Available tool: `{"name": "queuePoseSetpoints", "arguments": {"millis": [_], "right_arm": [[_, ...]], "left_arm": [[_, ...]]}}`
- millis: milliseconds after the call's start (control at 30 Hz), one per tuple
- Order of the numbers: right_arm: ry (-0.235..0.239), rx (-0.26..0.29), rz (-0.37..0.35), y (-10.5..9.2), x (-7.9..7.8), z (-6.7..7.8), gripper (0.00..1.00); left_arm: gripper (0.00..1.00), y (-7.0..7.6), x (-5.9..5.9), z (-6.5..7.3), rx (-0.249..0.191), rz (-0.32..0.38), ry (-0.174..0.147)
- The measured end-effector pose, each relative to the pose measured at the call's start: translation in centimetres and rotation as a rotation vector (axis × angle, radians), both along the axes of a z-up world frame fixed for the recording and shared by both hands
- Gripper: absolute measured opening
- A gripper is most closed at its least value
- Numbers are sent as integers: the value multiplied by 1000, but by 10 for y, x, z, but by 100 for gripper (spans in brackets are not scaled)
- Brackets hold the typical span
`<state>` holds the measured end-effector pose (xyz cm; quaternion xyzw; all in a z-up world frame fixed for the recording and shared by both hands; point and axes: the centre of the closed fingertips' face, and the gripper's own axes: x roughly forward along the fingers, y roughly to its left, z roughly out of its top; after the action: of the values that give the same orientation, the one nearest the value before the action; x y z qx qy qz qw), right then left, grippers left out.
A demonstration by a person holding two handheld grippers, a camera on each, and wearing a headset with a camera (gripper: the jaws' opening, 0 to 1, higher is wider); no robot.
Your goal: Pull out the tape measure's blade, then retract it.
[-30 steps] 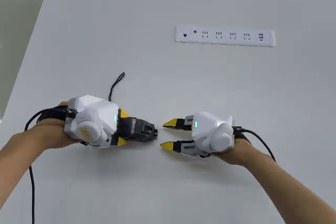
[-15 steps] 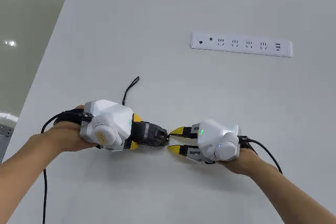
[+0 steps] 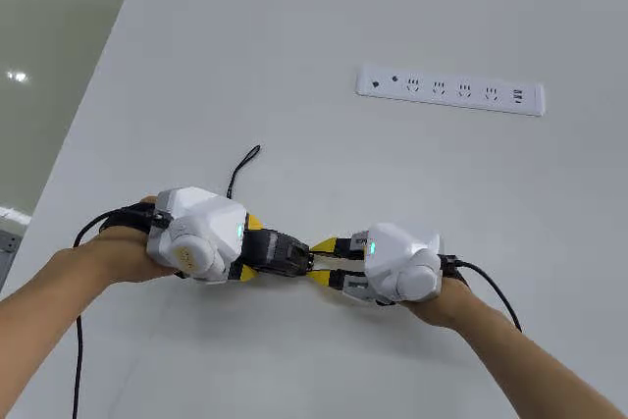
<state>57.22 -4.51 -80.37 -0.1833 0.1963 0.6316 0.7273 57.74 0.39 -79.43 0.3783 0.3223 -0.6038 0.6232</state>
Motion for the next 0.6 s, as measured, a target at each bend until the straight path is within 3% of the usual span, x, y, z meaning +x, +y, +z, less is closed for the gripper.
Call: {"name": "queuePoseSetpoints", "arguments": {"millis": [267,367,467,600], "right_arm": [[-1,25,-7,-1,0,0,15],[31,44,-31,-2,1,-1,15],[17,42,-26,-1,0,0,15],[35,46,-26,-1,-1,-1,13]], "left_arm": [[28,0,0,0,-1,-3,-4],[28,0,0,0,-2,-4,-3],[28,0,0,0,-3,-7,-3],[28,0,-1,0,0,-13,-3]]}}
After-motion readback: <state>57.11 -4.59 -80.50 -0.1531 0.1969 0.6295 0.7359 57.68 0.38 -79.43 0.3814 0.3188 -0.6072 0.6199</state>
